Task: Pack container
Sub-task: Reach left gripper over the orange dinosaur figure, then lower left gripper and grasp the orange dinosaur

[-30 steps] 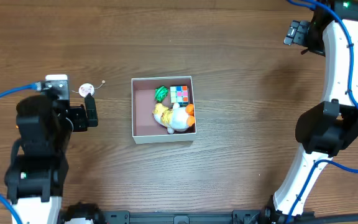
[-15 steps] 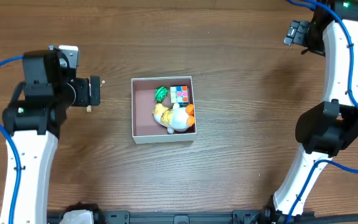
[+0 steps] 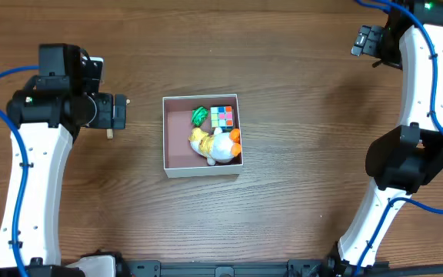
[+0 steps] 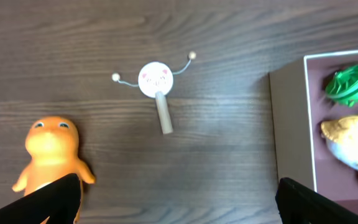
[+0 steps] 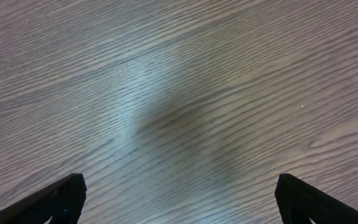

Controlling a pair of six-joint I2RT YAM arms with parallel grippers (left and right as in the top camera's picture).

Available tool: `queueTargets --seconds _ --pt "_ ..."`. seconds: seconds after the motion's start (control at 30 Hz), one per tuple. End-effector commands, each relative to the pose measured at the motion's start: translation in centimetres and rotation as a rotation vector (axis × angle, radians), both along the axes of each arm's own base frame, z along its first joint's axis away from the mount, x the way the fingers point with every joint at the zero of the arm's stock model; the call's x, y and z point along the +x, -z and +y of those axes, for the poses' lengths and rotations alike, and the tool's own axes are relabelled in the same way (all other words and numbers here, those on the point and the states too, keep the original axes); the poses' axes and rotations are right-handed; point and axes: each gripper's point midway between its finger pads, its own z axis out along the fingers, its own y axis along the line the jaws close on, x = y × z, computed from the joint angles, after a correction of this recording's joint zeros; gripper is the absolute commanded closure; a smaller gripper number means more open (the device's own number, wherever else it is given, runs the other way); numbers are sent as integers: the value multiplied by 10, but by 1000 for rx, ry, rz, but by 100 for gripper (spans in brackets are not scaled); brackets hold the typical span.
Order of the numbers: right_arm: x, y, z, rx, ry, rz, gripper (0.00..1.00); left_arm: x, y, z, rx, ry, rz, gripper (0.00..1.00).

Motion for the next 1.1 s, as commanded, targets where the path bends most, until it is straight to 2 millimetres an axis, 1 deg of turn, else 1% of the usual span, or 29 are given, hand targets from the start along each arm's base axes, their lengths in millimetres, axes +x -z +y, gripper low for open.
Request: queueTargets --seconds 0.0,0.07,0.13,0.2,0.27,0.37,0.43,0.47,0.5,0.53,0.57,0.6,0.63,0.67,0.7,0.73,0.83,0.93,1.07 --pt "-1 -11 -3 -15 13 -26 0 5 3 -1 -28 -24 25 0" --pt "-1 -11 -3 -15 13 -26 0 6 8 -5 -52 -25 38 0" --pt "-1 -11 -3 -15 13 -26 0 8 9 -6 -57 -21 34 0" --pt "-1 -11 -3 -15 13 -26 0 7 9 12 31 -67 41 0" --pt "-1 -11 -3 -15 13 -26 0 1 12 32 110 -153 68 0" --pt "-1 -11 -3 -15 13 -26 0 -15 21 56 129 -234 143 0" --pt "-1 -11 -3 -15 13 -26 0 -32 29 82 103 -321 202 0" --pt "-1 -11 -3 -15 13 -26 0 -35 31 88 75 -338 208 0" --pt "-1 -11 -3 -15 13 -26 0 -38 33 92 7 -337 205 0" --pt "-1 -11 -3 -15 13 -26 0 -38 34 94 -47 -316 196 0" --pt "-1 -11 -3 -15 13 -26 0 -38 33 91 -124 -255 178 0" --pt "-1 -11 -3 -15 13 -26 0 -39 33 90 -152 -222 172 0" --pt "-1 -11 -3 -15 13 -26 0 -41 33 93 -171 -202 167 0" --pt "-1 -11 -3 -15 13 -26 0 -44 33 102 -159 -229 167 0" --pt "-1 -11 -3 -15 13 -26 0 -46 32 117 -124 -264 156 0" --pt "-1 -11 -3 -15 13 -26 0 -46 32 122 -112 -276 149 0" --pt "-1 -11 -3 -15 13 -26 0 -48 32 130 -84 -290 154 0" --pt "-1 -11 -3 -15 13 -26 0 -44 36 131 -43 -176 154 0" --pt "-1 -11 -3 -15 13 -26 0 -40 70 135 -86 -192 240 0"
